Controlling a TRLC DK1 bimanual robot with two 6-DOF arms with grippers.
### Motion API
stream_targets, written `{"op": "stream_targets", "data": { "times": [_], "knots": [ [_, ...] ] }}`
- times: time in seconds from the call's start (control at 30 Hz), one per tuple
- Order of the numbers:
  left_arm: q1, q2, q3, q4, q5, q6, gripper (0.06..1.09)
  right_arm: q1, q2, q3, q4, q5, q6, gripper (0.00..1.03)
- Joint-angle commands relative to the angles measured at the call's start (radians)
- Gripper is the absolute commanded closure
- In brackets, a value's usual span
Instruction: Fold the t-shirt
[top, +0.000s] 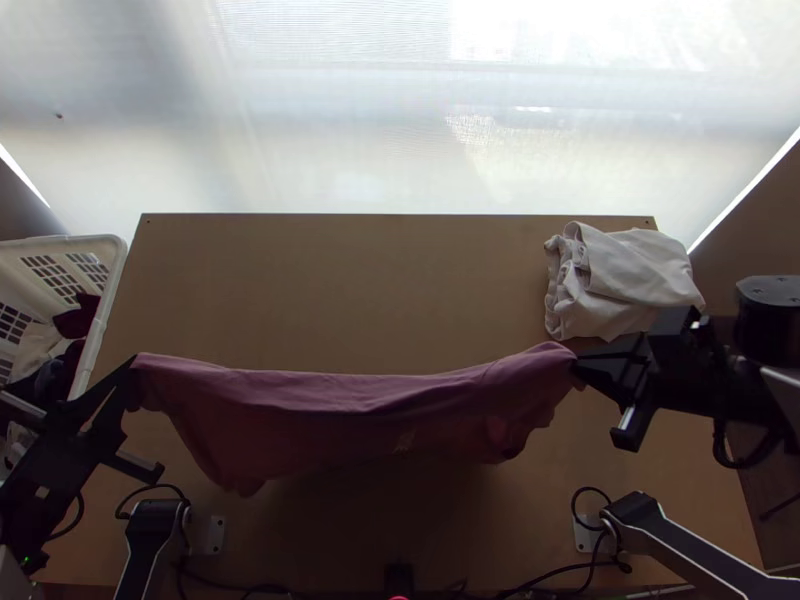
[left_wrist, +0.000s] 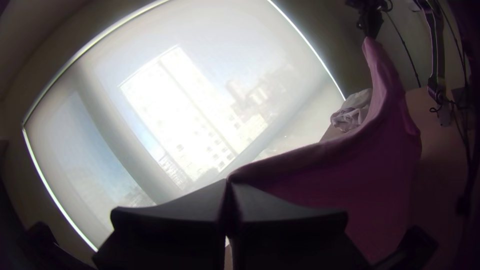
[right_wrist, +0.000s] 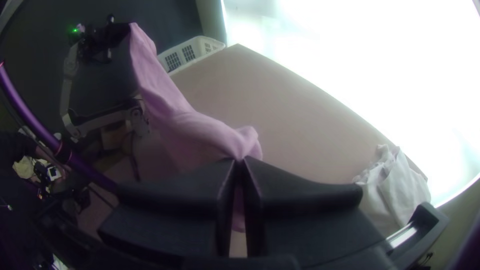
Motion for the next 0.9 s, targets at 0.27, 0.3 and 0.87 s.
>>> {"op": "stream_targets", "data": {
  "times": [0.27, 0.3, 0.87],
  "knots": [
    [-0.012, 0.515, -0.329, 0.675, -0.024, 0.14, 1.05, -0.044, 0.334, -0.177, 0.423, 0.004, -0.102, 1.0],
    [-0.009, 0.563, -0.331, 0.718, -0.034, 0.146, 1.05, -0.058, 0.363, -0.18, 0.452, 0.007, -0.108, 1.0],
    [0.008, 1.29, -0.018, 0.999, -0.189, 0.255, 1.05, -0.147, 0.731, -0.085, 0.79, 0.21, -0.102, 1.0]
  ]
}}
